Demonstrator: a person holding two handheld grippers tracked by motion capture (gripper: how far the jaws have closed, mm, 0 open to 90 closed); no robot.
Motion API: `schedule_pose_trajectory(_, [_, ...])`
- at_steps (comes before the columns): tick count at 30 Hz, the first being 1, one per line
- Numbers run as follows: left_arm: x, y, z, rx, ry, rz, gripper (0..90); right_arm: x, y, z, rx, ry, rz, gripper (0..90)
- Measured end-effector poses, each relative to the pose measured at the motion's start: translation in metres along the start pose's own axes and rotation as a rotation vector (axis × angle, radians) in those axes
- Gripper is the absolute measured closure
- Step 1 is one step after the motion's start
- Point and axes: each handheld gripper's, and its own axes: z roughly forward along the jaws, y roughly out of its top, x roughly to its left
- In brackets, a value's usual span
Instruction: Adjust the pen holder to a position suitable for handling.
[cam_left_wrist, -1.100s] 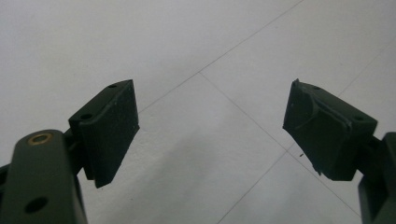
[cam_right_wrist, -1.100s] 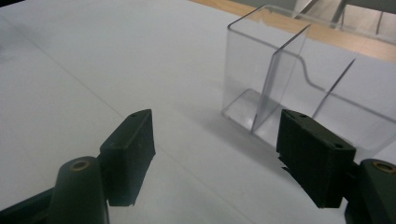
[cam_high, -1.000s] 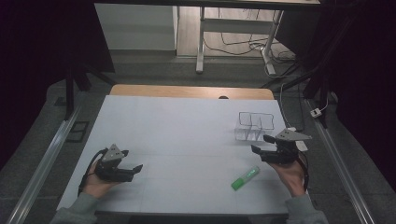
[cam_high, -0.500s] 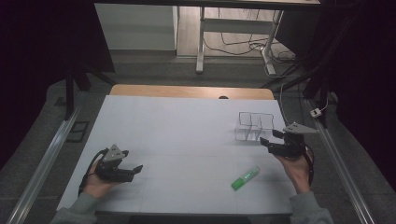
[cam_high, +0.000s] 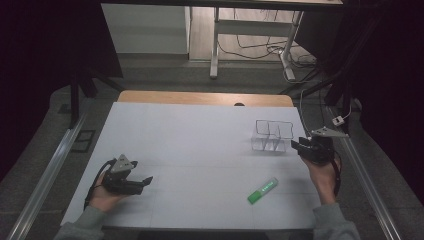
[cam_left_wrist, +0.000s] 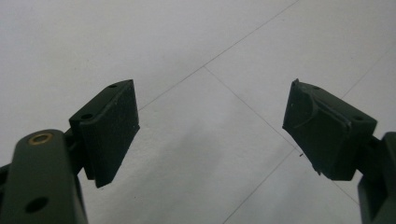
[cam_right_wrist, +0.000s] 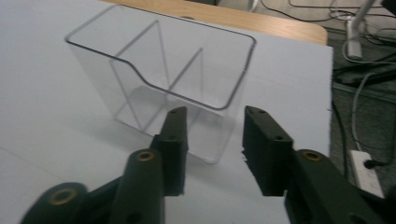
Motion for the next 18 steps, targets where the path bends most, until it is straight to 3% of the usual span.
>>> schedule_pose_trajectory(3, [0.000,0.000,0.000,0.002,0.001,0.003,17.8,-0.007,0.000,0.006,0.021,-0.040,0.005,77.4])
schedule_pose_trajectory(5, [0.000,0.000,0.000,0.000,0.002,0.002,17.9,-0.010,0.000,0.008,0.028,-0.046,0.010,80.1])
schedule_pose_trajectory(7, [0.000,0.000,-0.001,0.001,0.005,0.003,18.0,-0.018,-0.002,0.015,0.042,-0.057,0.029,88.9])
schedule_pose_trajectory(18, [0.000,-0.001,-0.001,0.007,0.013,0.004,18.0,-0.037,-0.004,0.041,0.087,-0.045,0.056,89.3])
